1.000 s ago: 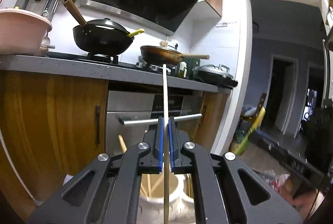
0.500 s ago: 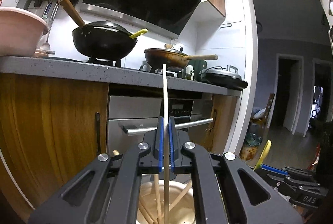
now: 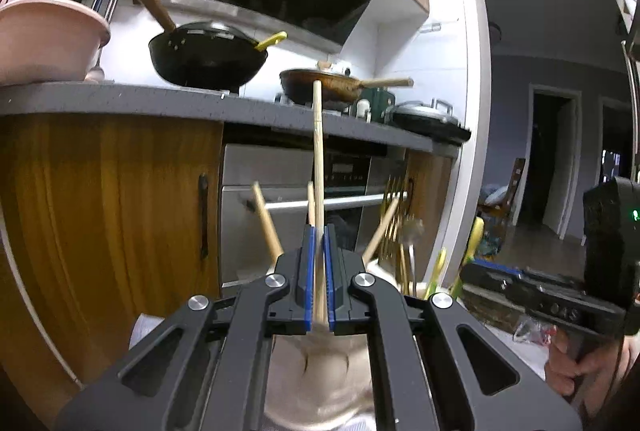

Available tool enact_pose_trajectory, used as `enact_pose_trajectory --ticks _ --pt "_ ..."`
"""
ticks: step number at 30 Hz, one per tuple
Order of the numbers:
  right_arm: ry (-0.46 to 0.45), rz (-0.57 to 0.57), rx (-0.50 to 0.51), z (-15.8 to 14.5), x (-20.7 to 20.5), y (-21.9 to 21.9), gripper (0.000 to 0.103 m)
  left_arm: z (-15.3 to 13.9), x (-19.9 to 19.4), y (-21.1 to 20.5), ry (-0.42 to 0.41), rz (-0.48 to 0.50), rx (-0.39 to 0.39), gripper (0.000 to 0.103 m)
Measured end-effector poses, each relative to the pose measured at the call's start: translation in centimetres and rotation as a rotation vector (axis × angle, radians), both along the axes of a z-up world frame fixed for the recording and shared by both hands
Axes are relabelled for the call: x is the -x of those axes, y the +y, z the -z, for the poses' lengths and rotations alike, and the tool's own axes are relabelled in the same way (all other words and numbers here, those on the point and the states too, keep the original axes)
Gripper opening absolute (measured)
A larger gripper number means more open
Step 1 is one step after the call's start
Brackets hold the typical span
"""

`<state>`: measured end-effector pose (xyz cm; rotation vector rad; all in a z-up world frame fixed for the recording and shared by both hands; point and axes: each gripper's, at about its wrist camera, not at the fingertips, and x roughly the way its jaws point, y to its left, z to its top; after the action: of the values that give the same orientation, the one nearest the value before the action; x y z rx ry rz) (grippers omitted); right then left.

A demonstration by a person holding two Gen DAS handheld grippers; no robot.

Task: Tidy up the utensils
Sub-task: 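Drop the chopstick into the holder with the left tool while the right tool drops the green spoon, then withdraw both open tools from the holder back over the table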

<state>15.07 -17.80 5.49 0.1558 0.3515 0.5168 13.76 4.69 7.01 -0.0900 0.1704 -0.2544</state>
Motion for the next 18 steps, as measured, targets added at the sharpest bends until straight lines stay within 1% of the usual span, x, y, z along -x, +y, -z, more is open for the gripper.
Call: enact_pose_trajectory --ticks 2,4,8,12,13,15,16,17,18 --pt "0.009 0.005 0.010 0.3 -0.1 0.2 0.010 0.5 0.0 0.2 0.039 -0.010 -0.008 0.004" --pt "0.010 0.008 0.020 0.4 -0.1 0.3 0.010 0.7 0.1 0.5 0.058 -0.015 0.001 0.004" --pt "-0.002 0.023 0.065 0.8 0.0 0.8 0.010 1.0 0.5 1.0 0.067 -0.024 0.003 0.004" --pt "0.007 0.022 0.087 1.2 -0.1 1.1 0.010 1.1 0.7 1.1 0.069 -0.029 -0.001 0.005" --pt "0.004 0.026 0.094 1.3 0.0 1.1 0.013 1.1 0.8 1.1 0.069 -0.031 -0.006 0.006" --pt "-0.005 0.033 0.097 1.2 0.4 1.0 0.024 1.1 1.0 1.0 0.064 -0.035 -0.016 0.008" --pt "-0.011 0.037 0.094 1.2 0.7 0.8 0.029 1.2 1.3 1.0 0.061 -0.039 -0.022 0.014" --pt "-0.015 0.044 0.095 1.1 1.0 0.7 0.029 1.2 1.6 1.0 0.057 -0.040 -0.026 0.023" --pt "-0.017 0.049 0.096 1.1 1.3 0.6 0.029 1.3 2.0 0.9 0.055 -0.040 -0.028 0.026"
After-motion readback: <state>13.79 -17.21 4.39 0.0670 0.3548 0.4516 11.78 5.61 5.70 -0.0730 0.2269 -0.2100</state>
